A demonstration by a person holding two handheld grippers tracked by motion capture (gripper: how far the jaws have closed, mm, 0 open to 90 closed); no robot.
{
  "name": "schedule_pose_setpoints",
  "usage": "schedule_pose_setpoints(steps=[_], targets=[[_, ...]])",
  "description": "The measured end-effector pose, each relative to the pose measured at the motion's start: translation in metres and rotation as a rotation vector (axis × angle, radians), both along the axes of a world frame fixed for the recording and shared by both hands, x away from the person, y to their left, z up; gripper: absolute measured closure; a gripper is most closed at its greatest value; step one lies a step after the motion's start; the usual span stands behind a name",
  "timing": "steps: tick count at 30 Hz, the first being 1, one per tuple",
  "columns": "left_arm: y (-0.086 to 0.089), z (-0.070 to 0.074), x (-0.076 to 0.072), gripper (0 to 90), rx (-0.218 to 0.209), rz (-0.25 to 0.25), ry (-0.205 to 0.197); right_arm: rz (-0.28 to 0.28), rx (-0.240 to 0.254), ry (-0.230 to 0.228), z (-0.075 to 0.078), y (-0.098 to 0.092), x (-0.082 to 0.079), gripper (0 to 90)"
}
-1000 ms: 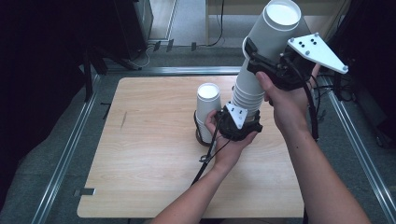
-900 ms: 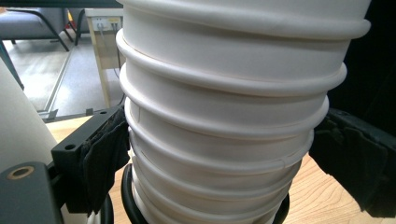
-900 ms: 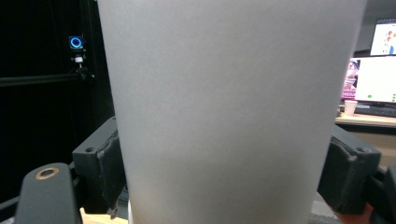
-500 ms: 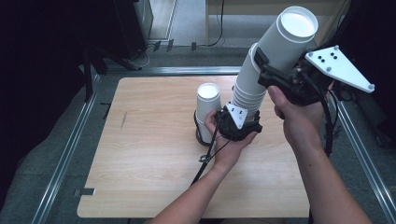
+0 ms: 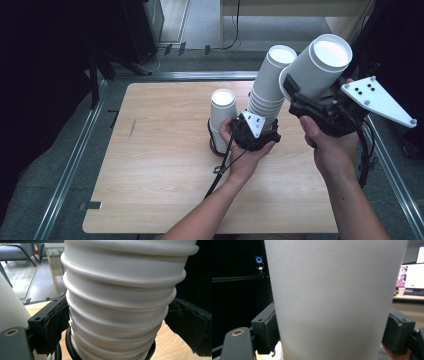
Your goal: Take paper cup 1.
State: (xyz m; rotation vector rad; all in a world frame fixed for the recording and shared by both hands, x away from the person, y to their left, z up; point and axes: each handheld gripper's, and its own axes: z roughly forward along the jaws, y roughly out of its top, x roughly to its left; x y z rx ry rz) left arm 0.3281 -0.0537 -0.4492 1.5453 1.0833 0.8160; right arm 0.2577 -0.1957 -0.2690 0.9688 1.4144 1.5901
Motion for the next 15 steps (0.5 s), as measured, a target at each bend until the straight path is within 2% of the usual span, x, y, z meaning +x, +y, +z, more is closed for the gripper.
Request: schedule_pose_setpoints(steps=[8, 15], targets=[[0.003, 0.001, -0.001, 7.0, 0.004, -0.017, 0.017, -0.018, -0.013, 0.019, -0.024, -0.009, -0.008, 17.0], [0.013, 0.002, -0.006, 8.3, -0.008, -0.072, 0.023, -0.048, -0.044, 0.017, -0.044, -0.016, -0.017, 17.0]])
